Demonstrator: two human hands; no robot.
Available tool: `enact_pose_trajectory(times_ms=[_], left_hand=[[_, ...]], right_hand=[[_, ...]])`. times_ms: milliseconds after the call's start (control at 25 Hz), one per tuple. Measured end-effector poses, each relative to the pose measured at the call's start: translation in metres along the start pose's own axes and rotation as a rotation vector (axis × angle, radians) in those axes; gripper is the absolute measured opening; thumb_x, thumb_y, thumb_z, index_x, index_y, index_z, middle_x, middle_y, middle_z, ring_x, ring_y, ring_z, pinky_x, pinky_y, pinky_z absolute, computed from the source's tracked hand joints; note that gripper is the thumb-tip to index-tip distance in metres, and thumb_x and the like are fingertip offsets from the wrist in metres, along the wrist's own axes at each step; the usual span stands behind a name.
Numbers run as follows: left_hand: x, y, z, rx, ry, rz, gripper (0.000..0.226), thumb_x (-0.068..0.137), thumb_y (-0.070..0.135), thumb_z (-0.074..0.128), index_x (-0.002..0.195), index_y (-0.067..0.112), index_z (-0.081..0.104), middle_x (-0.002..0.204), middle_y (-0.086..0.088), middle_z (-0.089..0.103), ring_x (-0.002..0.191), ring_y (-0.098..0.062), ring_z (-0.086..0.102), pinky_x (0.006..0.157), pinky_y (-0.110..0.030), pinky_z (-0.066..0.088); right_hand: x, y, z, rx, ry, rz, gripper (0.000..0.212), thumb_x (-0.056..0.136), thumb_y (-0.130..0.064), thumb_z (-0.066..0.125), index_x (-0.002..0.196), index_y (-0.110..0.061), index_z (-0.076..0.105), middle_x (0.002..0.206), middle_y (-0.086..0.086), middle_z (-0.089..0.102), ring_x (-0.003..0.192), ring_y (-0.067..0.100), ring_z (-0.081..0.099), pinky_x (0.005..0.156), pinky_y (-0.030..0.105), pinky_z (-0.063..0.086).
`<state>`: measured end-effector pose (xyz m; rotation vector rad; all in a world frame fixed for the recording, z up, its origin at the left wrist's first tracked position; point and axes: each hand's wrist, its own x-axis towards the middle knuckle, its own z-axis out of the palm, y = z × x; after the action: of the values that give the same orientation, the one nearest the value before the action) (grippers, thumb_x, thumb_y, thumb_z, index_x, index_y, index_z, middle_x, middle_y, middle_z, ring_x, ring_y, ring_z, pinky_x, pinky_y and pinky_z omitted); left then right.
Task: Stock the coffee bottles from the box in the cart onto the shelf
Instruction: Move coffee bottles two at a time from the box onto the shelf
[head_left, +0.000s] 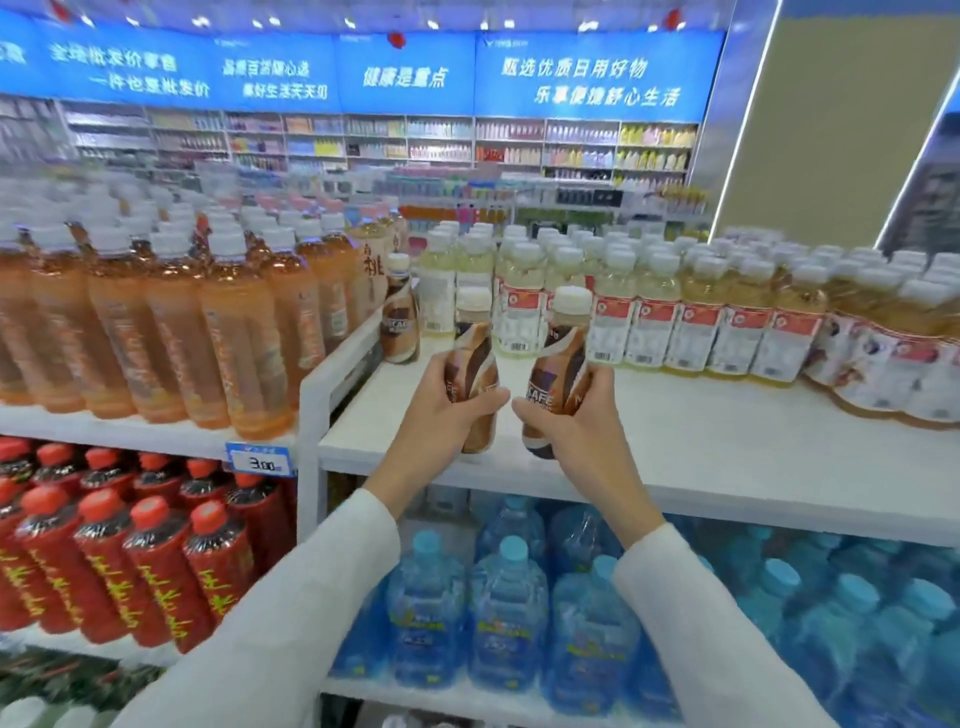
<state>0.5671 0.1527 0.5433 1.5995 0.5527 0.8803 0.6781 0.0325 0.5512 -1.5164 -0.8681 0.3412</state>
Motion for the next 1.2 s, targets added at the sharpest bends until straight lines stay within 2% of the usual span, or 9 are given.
enact_pose_trajectory(times_ms=[240, 320, 440, 560, 720, 800, 920, 1080, 1200], left_hand=[[0.027, -0.031, 0.003, 0.103, 0.009, 0.003, 0.055, 0.084, 0.029, 0.080, 0.128, 0.025, 0.047, 0.112, 0.004, 0.068, 0.105, -0.009, 0.065, 0.091, -0.026, 0.049], [0.028, -0.036, 0.002, 0.168, 0.008, 0.032, 0.061, 0.082, 0.033, 0.081, 0.132, 0.028, 0.046, 0.114, 0.008, 0.067, 0.104, -0.003, 0.064, 0.091, -0.024, 0.050], [0.028, -0.046, -0.009, 0.228, -0.068, 0.008, 0.082, 0.074, 0.031, 0.086, 0.142, 0.031, 0.040, 0.126, 0.011, 0.063, 0.113, -0.004, 0.062, 0.099, -0.028, 0.050], [0.029, -0.050, -0.025, 0.272, -0.107, -0.026, 0.096, 0.055, 0.036, 0.087, 0.141, 0.031, 0.046, 0.131, 0.010, 0.064, 0.120, -0.012, 0.061, 0.108, -0.042, 0.048], [0.021, -0.041, -0.021, 0.370, 0.036, -0.005, 0.076, 0.054, 0.031, 0.098, 0.118, 0.026, 0.057, 0.110, 0.014, 0.068, 0.103, -0.006, 0.065, 0.089, -0.025, 0.053], [0.016, -0.037, -0.014, 0.427, 0.115, 0.012, 0.075, 0.051, 0.037, 0.099, 0.108, 0.026, 0.052, 0.104, 0.014, 0.065, 0.093, -0.002, 0.063, 0.075, -0.017, 0.048], [0.013, -0.038, -0.010, 0.444, 0.136, 0.015, 0.078, 0.049, 0.046, 0.098, 0.106, 0.027, 0.048, 0.106, 0.012, 0.062, 0.090, 0.000, 0.061, 0.068, -0.014, 0.044], [0.010, -0.037, -0.015, 0.424, 0.112, 0.014, 0.076, 0.059, 0.049, 0.093, 0.120, 0.028, 0.053, 0.115, 0.013, 0.063, 0.097, -0.007, 0.064, 0.074, -0.015, 0.048], [0.008, -0.040, -0.014, 0.462, 0.157, 0.059, 0.067, 0.063, 0.050, 0.090, 0.118, 0.030, 0.057, 0.116, 0.012, 0.064, 0.098, -0.008, 0.065, 0.083, -0.023, 0.054]], right_hand=[[0.026, 0.039, 0.000, -0.045, -0.015, 0.065, 0.058, 0.080, -0.026, 0.083, 0.120, -0.023, 0.041, 0.107, -0.003, 0.064, 0.097, 0.012, 0.067, 0.092, 0.043, 0.057], [0.028, 0.043, -0.001, -0.051, -0.018, 0.074, 0.060, 0.080, -0.027, 0.083, 0.123, -0.026, 0.040, 0.108, -0.006, 0.065, 0.099, 0.011, 0.067, 0.092, 0.038, 0.056], [0.021, 0.041, -0.001, -0.134, -0.002, 0.066, 0.074, 0.076, -0.032, 0.086, 0.129, -0.028, 0.035, 0.116, -0.012, 0.059, 0.103, 0.006, 0.063, 0.082, 0.018, 0.052], [0.012, 0.040, 0.002, -0.346, 0.183, 0.055, 0.089, 0.064, -0.046, 0.091, 0.132, -0.025, 0.037, 0.121, -0.010, 0.050, 0.106, 0.008, 0.056, 0.088, 0.023, 0.049], [0.014, 0.043, 0.001, -0.301, 0.121, 0.070, 0.067, 0.075, -0.026, 0.086, 0.125, -0.024, 0.043, 0.116, -0.008, 0.058, 0.104, 0.010, 0.060, 0.084, 0.021, 0.047], [0.020, 0.043, -0.004, -0.260, -0.035, 0.084, 0.057, 0.084, -0.010, 0.075, 0.131, -0.025, 0.045, 0.121, -0.009, 0.061, 0.113, 0.010, 0.059, 0.101, 0.031, 0.048], [0.024, 0.043, -0.010, -0.249, -0.193, 0.106, 0.056, 0.091, -0.007, 0.067, 0.135, -0.030, 0.042, 0.130, -0.011, 0.059, 0.122, 0.010, 0.056, 0.114, 0.042, 0.042], [0.016, 0.049, -0.005, -0.197, -0.062, 0.087, 0.079, 0.076, -0.028, 0.086, 0.142, -0.026, 0.041, 0.134, -0.013, 0.056, 0.119, 0.009, 0.057, 0.105, 0.032, 0.047], [0.011, 0.046, 0.004, -0.222, 0.094, 0.030, 0.061, 0.074, -0.030, 0.088, 0.123, -0.033, 0.051, 0.116, -0.016, 0.063, 0.102, 0.000, 0.062, 0.087, 0.020, 0.051]])
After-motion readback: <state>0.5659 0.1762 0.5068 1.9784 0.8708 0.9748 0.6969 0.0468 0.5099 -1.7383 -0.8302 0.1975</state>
